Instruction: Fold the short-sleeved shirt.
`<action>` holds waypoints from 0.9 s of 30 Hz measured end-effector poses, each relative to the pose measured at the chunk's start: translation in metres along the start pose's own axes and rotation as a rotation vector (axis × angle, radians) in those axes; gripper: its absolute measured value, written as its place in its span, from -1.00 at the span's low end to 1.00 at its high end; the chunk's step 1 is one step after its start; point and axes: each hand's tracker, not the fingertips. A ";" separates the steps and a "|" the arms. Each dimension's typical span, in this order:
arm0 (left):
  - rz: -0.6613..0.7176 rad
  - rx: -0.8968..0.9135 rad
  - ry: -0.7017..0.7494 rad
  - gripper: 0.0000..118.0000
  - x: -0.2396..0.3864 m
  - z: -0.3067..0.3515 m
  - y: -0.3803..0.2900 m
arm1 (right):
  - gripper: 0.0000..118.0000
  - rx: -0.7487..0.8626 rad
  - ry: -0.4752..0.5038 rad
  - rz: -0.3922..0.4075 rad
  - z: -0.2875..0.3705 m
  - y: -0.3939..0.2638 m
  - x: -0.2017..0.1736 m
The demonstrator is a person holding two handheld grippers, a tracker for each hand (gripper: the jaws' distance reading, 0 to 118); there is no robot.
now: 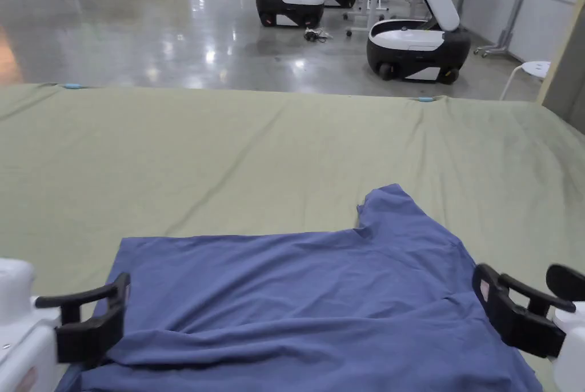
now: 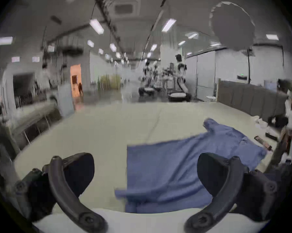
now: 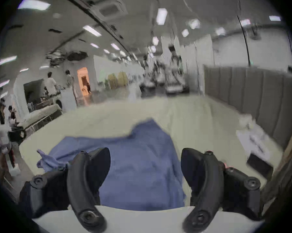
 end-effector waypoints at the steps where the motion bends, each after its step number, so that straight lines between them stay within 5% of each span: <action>1: -0.033 0.022 0.046 1.00 0.008 -0.003 0.005 | 0.59 0.027 0.007 0.026 -0.003 0.007 -0.011; 3: -0.020 0.036 0.038 0.92 0.016 -0.009 0.010 | 0.55 0.050 0.037 0.069 -0.012 0.014 -0.031; 4: -0.009 0.034 0.038 0.62 0.016 -0.013 0.010 | 0.26 0.039 0.043 0.088 -0.018 0.016 -0.038; 6: 0.003 -0.011 0.066 -0.64 0.017 -0.026 0.013 | -0.73 0.009 0.015 0.132 -0.030 0.015 -0.051; 7: 0.013 -0.024 0.042 -0.96 0.014 -0.032 0.013 | -0.89 0.008 0.044 0.125 -0.034 0.011 -0.052; 16: 0.100 -0.447 -0.019 -0.87 -0.035 -0.201 -0.014 | -0.89 -0.110 0.072 0.106 -0.079 0.005 -0.041; 17: 0.086 -0.488 -0.019 -0.63 -0.038 -0.225 -0.018 | -0.89 -0.128 0.064 0.096 -0.085 0.004 -0.036; 18: 0.066 -0.541 -0.011 -0.09 -0.041 -0.250 -0.022 | -0.89 -0.152 0.056 0.079 -0.093 0.004 -0.029; 19: 0.046 -0.590 0.003 0.68 -0.043 -0.271 -0.028 | -0.89 -0.168 0.046 0.064 -0.099 0.003 -0.022; 27: 0.047 -0.747 -0.053 0.50 -0.032 -0.331 -0.065 | -0.83 -0.380 -0.067 0.038 -0.204 0.012 0.058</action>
